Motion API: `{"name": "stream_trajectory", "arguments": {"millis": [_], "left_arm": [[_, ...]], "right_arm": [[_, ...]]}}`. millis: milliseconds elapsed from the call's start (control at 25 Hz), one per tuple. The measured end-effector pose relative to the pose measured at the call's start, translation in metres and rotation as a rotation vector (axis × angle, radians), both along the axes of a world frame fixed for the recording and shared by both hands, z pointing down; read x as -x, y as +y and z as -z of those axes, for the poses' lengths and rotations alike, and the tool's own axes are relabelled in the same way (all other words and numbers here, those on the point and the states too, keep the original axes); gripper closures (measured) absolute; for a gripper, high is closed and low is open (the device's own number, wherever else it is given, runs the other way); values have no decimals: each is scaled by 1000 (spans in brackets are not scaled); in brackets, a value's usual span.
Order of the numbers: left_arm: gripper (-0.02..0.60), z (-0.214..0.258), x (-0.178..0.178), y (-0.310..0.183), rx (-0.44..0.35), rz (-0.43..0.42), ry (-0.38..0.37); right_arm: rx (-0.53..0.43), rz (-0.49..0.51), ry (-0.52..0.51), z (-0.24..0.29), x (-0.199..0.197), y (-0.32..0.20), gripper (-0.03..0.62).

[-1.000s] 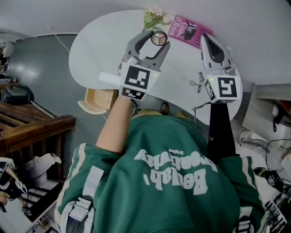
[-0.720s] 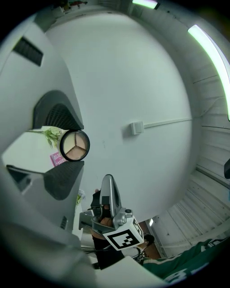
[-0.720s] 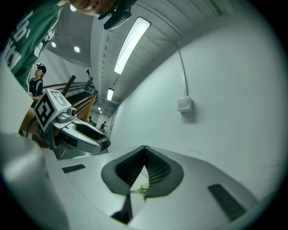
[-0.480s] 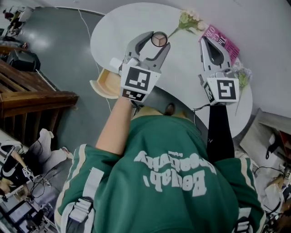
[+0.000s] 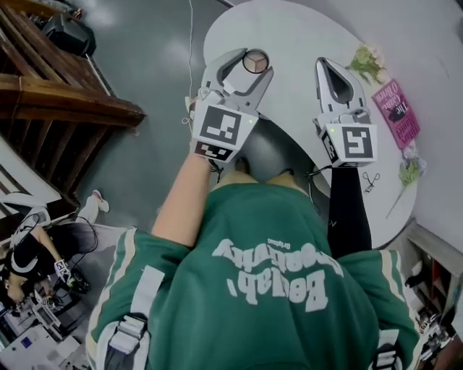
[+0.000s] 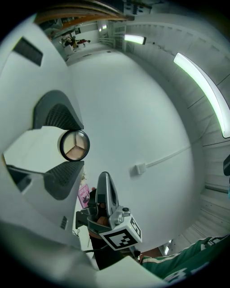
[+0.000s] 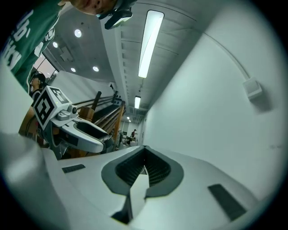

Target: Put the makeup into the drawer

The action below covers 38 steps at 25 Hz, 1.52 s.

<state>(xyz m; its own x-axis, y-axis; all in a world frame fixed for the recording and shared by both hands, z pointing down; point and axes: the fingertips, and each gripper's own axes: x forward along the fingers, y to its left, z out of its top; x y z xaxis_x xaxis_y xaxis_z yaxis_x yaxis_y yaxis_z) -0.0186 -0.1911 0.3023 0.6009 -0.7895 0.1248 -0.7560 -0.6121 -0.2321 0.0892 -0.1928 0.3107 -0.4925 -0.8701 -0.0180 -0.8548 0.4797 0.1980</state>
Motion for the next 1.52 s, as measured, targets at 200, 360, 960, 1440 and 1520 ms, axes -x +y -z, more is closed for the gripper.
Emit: {"name": "stream_trajectory", "arguments": {"millis": [200, 360, 960, 1440, 1520], "left_arm": [[342, -1, 59, -2, 0, 77, -4], [342, -4, 85, -7, 8, 104, -3], [342, -236, 136, -16, 454, 58, -176], [342, -399, 159, 1, 788, 34, -325], [342, -414, 162, 7, 822, 27, -339]], "right_arm": [[0, 77, 2, 2, 59, -11, 585], [7, 109, 10, 0, 87, -18, 585], [81, 55, 66, -24, 103, -21, 585], [155, 3, 113, -51, 100, -15, 585], [163, -8, 117, -54, 97, -12, 585]]}}
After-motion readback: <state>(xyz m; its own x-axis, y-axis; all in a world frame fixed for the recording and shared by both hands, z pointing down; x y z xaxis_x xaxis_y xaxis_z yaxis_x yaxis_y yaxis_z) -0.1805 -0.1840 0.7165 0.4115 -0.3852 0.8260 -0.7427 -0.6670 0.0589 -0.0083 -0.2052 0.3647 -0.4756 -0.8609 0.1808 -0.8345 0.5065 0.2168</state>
